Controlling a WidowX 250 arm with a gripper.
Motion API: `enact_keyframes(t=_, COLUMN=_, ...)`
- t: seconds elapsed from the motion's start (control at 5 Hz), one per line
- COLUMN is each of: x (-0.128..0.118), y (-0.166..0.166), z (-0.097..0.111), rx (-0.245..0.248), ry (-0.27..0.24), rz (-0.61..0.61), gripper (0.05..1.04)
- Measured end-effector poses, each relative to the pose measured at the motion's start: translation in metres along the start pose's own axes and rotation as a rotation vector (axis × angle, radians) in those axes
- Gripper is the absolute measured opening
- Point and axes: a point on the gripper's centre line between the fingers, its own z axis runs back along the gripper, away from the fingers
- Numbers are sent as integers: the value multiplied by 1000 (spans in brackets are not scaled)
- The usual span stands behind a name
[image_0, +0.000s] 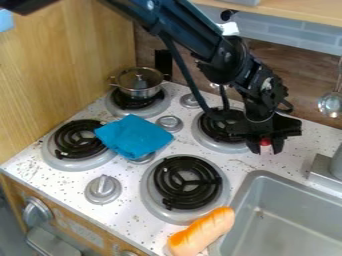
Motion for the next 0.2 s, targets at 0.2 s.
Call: enact_keyframes(t=0.2, x=-2, y=0, z=-12, rx=-3, ry=25, rz=-14, gripper=457)
